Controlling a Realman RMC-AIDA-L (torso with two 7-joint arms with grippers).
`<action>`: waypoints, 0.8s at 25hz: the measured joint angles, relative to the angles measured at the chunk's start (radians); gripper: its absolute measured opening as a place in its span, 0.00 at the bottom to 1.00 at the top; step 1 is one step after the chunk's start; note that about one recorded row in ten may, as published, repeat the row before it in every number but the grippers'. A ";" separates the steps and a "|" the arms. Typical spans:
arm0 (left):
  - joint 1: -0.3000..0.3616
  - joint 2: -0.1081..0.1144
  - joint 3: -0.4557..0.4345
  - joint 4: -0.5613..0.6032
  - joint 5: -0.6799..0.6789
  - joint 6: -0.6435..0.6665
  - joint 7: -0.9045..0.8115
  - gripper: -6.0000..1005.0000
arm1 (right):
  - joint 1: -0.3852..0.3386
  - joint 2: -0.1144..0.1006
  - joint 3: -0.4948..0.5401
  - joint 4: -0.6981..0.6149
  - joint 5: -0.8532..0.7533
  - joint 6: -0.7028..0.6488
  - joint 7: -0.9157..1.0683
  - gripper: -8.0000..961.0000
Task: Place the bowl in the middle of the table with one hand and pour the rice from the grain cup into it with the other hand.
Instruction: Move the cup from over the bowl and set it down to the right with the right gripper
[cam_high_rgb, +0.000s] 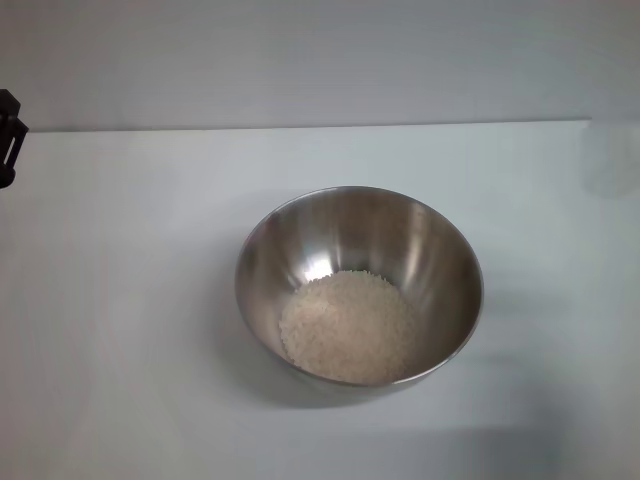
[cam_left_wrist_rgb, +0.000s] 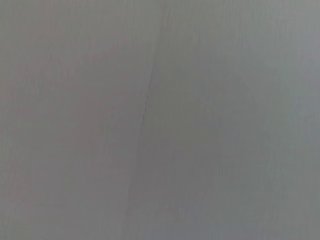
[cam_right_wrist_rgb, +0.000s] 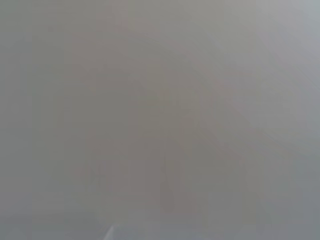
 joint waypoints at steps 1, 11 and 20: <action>0.000 0.001 0.000 0.001 0.000 0.000 0.000 0.82 | -0.003 0.000 -0.024 -0.001 0.061 0.039 0.069 0.02; 0.000 0.001 0.000 0.004 0.001 0.001 0.001 0.82 | 0.010 0.001 -0.100 -0.026 0.209 0.208 0.097 0.02; 0.000 0.001 0.003 0.004 0.002 0.007 0.001 0.82 | 0.023 0.001 -0.098 -0.050 0.211 0.298 0.099 0.02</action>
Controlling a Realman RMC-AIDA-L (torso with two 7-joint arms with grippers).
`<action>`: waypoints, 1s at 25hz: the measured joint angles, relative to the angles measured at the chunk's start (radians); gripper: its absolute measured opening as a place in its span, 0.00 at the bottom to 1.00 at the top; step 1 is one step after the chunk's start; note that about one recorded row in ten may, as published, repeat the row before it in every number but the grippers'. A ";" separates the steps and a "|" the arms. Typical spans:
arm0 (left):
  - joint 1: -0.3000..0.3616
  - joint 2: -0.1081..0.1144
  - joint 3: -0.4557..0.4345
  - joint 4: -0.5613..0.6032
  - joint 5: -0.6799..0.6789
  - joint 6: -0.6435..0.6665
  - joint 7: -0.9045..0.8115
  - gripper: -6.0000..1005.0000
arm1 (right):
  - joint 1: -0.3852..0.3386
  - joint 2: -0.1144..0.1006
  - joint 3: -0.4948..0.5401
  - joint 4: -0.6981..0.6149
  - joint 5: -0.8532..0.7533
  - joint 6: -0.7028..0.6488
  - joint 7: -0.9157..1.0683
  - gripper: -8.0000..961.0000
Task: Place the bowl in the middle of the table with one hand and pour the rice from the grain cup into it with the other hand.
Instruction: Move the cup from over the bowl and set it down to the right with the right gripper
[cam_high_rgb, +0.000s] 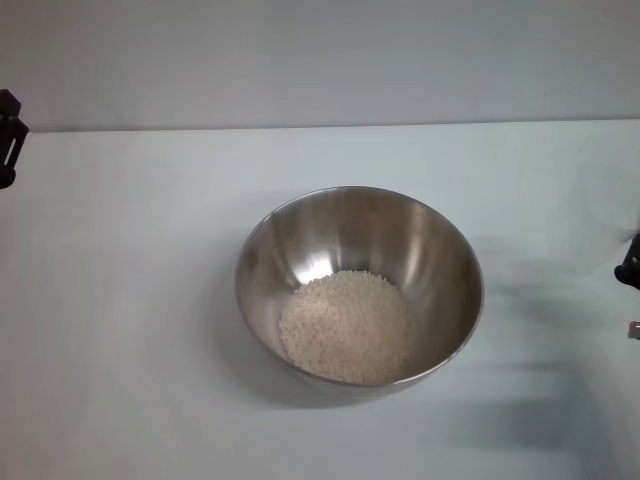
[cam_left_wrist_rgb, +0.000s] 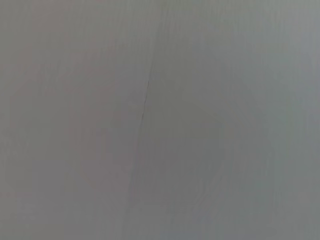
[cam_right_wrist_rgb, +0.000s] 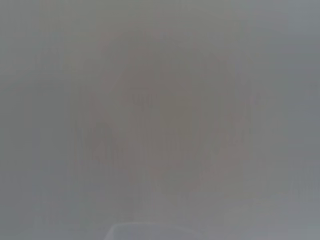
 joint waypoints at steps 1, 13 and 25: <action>0.000 0.000 0.002 0.000 0.000 0.005 0.000 0.82 | 0.004 -0.001 0.002 -0.005 0.000 0.018 0.000 0.02; 0.008 0.000 0.011 -0.009 0.000 0.013 0.000 0.83 | 0.037 -0.003 0.007 -0.034 0.001 0.102 0.001 0.02; 0.011 -0.001 0.012 -0.009 0.000 0.020 -0.005 0.83 | 0.072 -0.004 -0.002 -0.050 0.001 0.171 0.002 0.02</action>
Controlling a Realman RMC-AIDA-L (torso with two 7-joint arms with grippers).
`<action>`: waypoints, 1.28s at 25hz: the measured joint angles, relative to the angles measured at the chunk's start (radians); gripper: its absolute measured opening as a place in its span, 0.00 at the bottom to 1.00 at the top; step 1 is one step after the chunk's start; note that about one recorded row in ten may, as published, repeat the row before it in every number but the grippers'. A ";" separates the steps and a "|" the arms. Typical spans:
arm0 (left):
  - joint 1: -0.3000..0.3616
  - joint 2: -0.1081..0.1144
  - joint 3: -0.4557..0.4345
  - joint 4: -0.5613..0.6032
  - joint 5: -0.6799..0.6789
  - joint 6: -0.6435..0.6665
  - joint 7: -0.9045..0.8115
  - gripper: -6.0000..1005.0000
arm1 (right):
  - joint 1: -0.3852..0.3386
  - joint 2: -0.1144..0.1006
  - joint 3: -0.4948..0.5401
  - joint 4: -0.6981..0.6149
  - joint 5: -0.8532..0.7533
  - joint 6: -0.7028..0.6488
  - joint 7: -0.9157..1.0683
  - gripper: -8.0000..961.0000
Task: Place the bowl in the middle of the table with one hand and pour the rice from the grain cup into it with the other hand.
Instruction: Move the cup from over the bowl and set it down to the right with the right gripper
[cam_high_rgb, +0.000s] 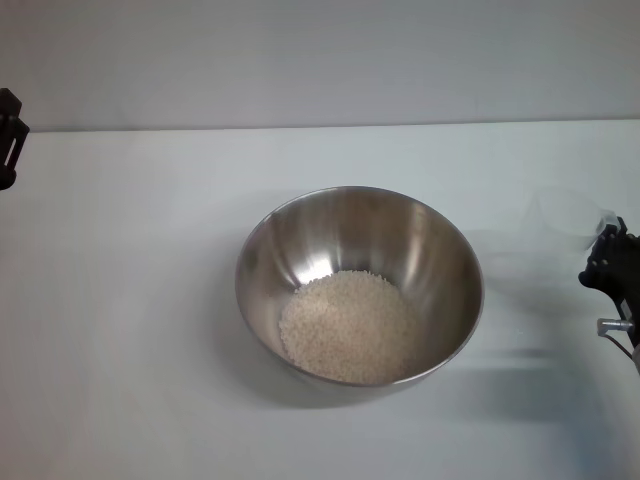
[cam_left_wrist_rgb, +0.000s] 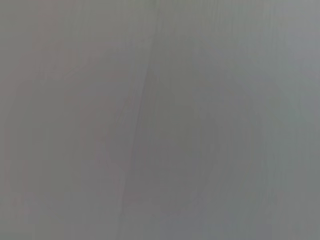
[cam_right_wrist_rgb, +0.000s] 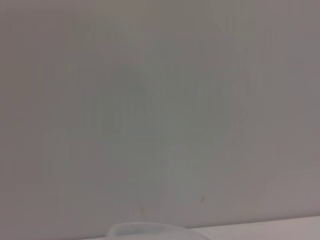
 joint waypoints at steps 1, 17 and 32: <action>0.001 0.000 0.000 0.000 0.000 0.001 0.000 0.83 | 0.005 0.000 0.000 -0.002 -0.001 0.007 0.000 0.02; 0.001 0.001 0.000 0.003 0.000 0.009 0.002 0.83 | 0.034 0.001 -0.001 -0.012 -0.007 0.060 0.000 0.02; 0.001 0.002 0.000 0.000 0.000 0.015 0.004 0.84 | 0.069 0.001 -0.013 -0.032 -0.008 0.111 0.000 0.02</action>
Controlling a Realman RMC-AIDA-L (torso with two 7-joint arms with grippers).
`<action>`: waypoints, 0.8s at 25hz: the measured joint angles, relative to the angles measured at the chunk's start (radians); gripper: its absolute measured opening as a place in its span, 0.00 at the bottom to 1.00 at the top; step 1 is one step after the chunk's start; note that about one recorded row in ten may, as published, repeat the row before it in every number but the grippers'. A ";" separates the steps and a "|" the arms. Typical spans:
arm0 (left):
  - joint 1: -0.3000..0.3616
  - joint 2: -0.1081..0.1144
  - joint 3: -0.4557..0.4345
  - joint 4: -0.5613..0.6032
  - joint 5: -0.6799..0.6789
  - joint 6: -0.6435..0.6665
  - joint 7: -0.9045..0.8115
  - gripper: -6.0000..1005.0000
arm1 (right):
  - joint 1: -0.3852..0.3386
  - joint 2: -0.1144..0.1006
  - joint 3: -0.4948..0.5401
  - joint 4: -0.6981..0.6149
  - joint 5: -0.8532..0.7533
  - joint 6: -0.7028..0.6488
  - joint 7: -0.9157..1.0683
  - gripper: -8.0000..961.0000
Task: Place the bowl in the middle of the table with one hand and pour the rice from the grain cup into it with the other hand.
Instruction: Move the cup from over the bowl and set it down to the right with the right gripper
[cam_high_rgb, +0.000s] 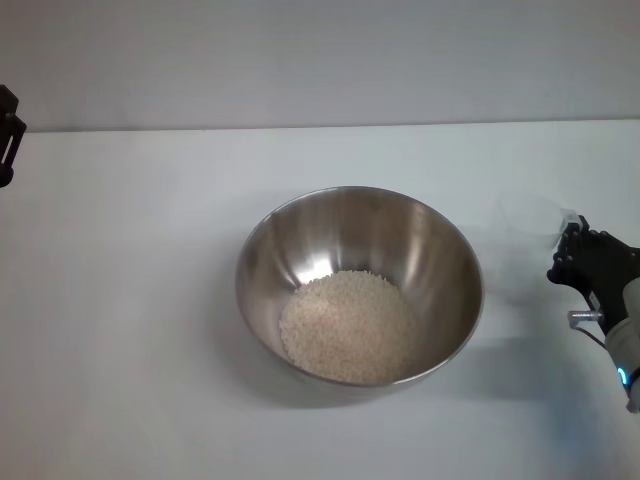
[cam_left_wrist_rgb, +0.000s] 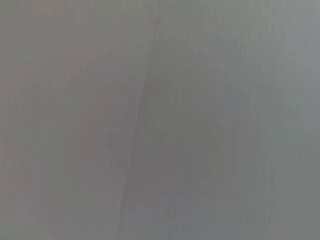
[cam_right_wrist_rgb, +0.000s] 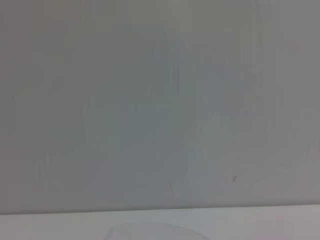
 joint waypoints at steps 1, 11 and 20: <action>0.000 0.000 0.000 0.000 0.000 0.000 0.000 0.84 | 0.005 0.000 -0.001 -0.003 0.000 0.002 0.000 0.02; -0.002 0.001 0.000 0.000 0.000 0.001 0.001 0.84 | 0.023 -0.001 -0.001 -0.017 0.000 0.022 0.000 0.04; 0.000 0.001 0.000 -0.002 0.000 0.006 0.001 0.84 | 0.031 -0.001 -0.002 -0.027 0.000 0.035 0.000 0.07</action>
